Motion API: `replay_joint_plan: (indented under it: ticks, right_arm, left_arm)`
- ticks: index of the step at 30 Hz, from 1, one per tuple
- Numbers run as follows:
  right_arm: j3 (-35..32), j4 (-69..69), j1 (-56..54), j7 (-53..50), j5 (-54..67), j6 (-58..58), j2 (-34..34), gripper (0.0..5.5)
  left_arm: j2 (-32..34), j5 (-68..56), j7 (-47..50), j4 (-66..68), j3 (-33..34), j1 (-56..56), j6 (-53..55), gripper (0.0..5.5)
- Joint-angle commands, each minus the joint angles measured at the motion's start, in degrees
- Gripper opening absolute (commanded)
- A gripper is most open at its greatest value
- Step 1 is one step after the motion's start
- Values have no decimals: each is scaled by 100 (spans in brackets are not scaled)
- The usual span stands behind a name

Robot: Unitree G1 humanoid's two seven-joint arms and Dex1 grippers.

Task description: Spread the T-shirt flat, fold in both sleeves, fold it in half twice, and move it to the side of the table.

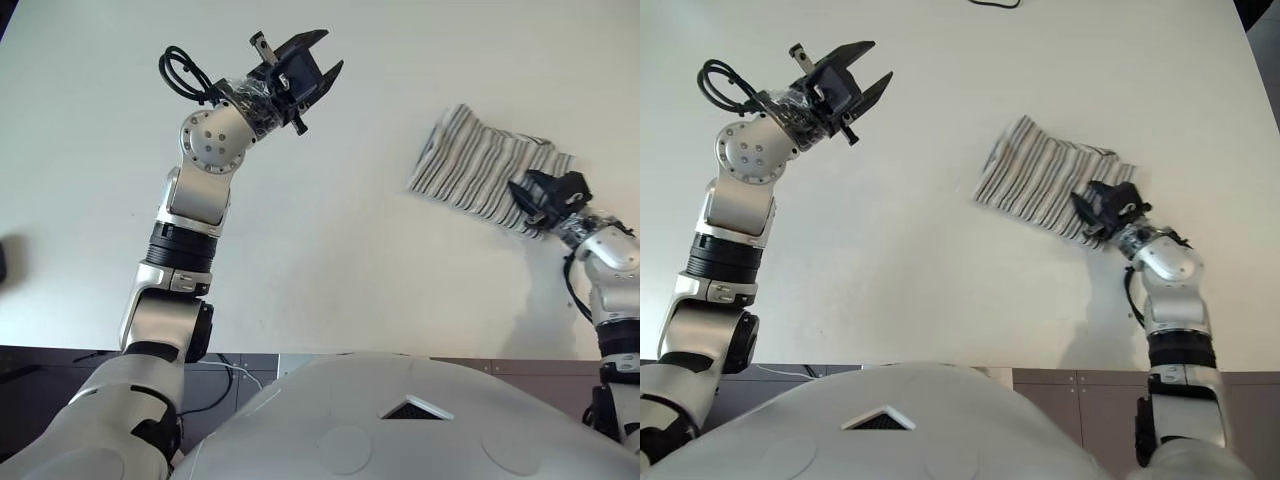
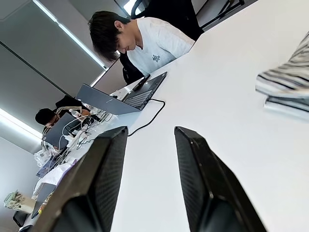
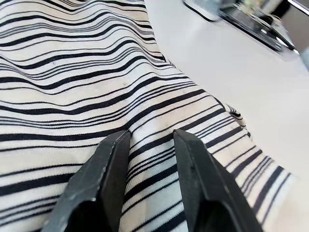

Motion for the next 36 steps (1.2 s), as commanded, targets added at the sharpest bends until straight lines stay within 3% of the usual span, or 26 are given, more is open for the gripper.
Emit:
replay_joint_plan:
  ticks: [1, 5, 9, 13, 15, 17, 20, 27, 32, 36]
  right_arm:
    - [-668, 2520, 814, -706, 48, 1280, -272, 161]
    - [-1551, 3687, 626, -1669, 786, 1658, -3, 161]
    - [-2023, 4143, 438, -2360, 1208, 1674, 361, 161]
    - [-2349, 4003, 219, -2620, 1533, 1357, 732, 161]
    - [-2333, 3308, 282, -2777, 1449, 722, 811, 161]
    - [-2214, 1799, 500, -3028, 1230, 120, 912, 161]
    - [-1924, -881, 827, -3670, 614, 288, 1013, 161]
    - [-780, -3901, 707, -4103, -1049, 1091, 1532, 161]
    - [79, -4621, 333, -3756, -868, 1626, 2328, 161]
    - [286, -3932, 98, -3725, -700, 1816, 2963, 161]
  left_arm:
    - [40, 79, 141, -184, 99, 144, 197, 177]
    - [16, 78, 116, -167, 48, 78, 215, 177]
    - [-11, 99, 98, -180, -12, 85, 237, 177]
    - [-50, 119, 107, -208, -55, 94, 283, 177]
    - [-80, 112, 159, -262, -31, 141, 311, 177]
    - [-143, 53, 328, -425, 94, 262, 407, 177]
    - [-335, -120, 703, -890, 346, 639, 637, 177]
    - [-932, -140, 1595, -1789, 579, 1635, 926, 177]
    - [-1597, -614, 1996, -1892, 750, 2030, 1245, 177]
    - [-1985, -629, 2346, -1397, 696, 2206, 1008, 177]
